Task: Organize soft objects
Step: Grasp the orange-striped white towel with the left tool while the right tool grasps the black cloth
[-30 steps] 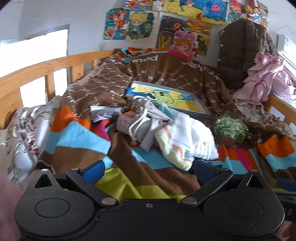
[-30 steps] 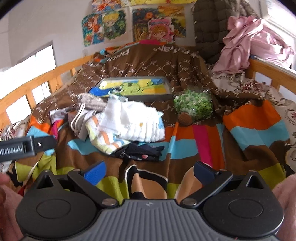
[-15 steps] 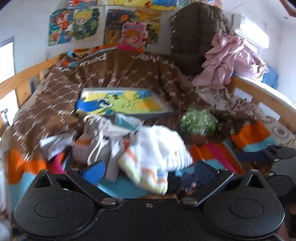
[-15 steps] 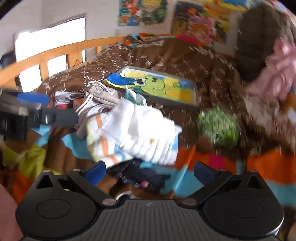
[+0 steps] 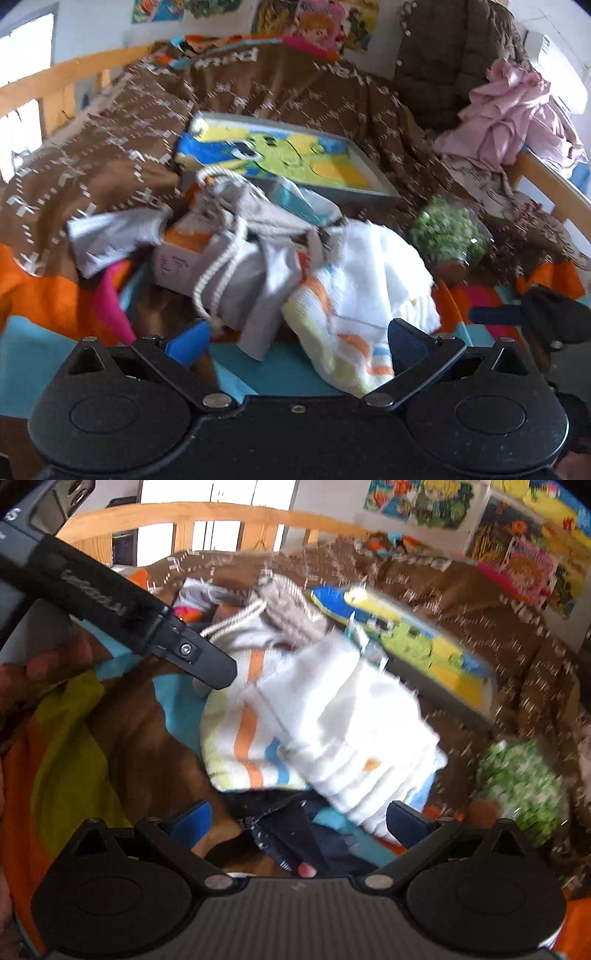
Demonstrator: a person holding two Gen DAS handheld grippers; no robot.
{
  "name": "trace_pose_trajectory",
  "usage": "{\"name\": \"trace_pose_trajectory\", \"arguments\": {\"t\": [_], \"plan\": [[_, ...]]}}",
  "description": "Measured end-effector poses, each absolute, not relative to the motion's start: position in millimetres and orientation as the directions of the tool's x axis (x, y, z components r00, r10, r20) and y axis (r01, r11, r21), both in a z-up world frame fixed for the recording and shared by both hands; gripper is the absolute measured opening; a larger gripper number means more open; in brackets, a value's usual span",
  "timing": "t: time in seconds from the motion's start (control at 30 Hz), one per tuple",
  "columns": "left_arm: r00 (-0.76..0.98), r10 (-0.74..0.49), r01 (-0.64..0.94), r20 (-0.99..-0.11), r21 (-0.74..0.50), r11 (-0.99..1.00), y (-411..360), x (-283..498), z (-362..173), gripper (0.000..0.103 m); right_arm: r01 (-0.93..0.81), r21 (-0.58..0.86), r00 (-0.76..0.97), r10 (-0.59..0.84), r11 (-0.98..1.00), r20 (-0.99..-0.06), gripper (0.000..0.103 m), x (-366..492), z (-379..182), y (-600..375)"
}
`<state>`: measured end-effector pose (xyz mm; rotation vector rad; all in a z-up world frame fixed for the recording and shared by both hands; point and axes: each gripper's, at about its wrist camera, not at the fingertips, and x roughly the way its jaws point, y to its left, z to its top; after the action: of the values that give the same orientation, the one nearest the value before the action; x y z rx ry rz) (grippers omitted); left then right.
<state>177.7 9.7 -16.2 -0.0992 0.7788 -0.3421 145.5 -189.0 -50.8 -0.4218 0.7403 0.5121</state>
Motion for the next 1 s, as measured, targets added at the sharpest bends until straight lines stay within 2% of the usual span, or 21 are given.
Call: {"name": "trace_pose_trajectory", "arguments": {"t": [0.1,0.2,0.37,0.47,0.57,0.63,0.67,0.8,0.87,0.93,1.0], "plan": [[0.621,-0.376,0.280,-0.688,-0.253,0.926,7,181,-24,0.102,-0.567,-0.174,0.625,0.283,0.805,-0.728,0.101,148,-54,-191],[0.569,-0.424,0.275,-0.704,-0.322,0.906,5,190,-36,0.102,-0.555,-0.160,0.611,0.270,0.816,-0.745,0.096,153,-58,-192],[0.528,-0.487,0.262,-0.696,-0.412,0.873,0,201,-48,0.102,-0.545,-0.172,0.612,0.249,0.821,-0.751,0.091,157,-64,-189],[0.521,-0.508,0.234,-0.686,-0.457,0.858,0,209,-53,0.102,-0.542,-0.154,0.606,0.258,0.826,-0.753,0.085,159,-66,-188],[0.487,-0.533,0.173,-0.692,-0.521,0.836,5,218,-61,0.097,-0.545,-0.145,0.604,0.266,0.826,-0.751,0.077,159,-66,-187],[0.472,-0.538,0.125,-0.698,-0.551,0.825,9,224,-67,0.089,-0.554,-0.135,0.593,0.276,0.821,-0.756,0.065,159,-66,-186],[0.470,-0.538,0.114,-0.700,-0.556,0.823,11,225,-68,0.087,-0.558,-0.123,0.583,0.282,0.821,-0.762,0.062,159,-66,-186],[0.455,-0.555,0.089,-0.696,-0.585,0.806,13,227,-70,0.067,-0.561,-0.062,0.539,0.308,0.825,-0.784,0.047,163,-65,-187],[0.437,-0.577,0.086,-0.690,-0.607,0.790,13,227,-70,0.057,-0.558,-0.062,0.538,0.304,0.827,-0.786,0.039,164,-65,-187],[0.423,-0.595,0.086,-0.683,-0.624,0.777,14,226,-71,0.044,-0.554,-0.075,0.545,0.293,0.829,-0.785,0.026,164,-64,-186],[0.405,-0.617,0.087,-0.674,-0.644,0.760,12,226,-73,0.036,-0.547,-0.091,0.555,0.279,0.832,-0.783,0.018,163,-63,-183]]}}
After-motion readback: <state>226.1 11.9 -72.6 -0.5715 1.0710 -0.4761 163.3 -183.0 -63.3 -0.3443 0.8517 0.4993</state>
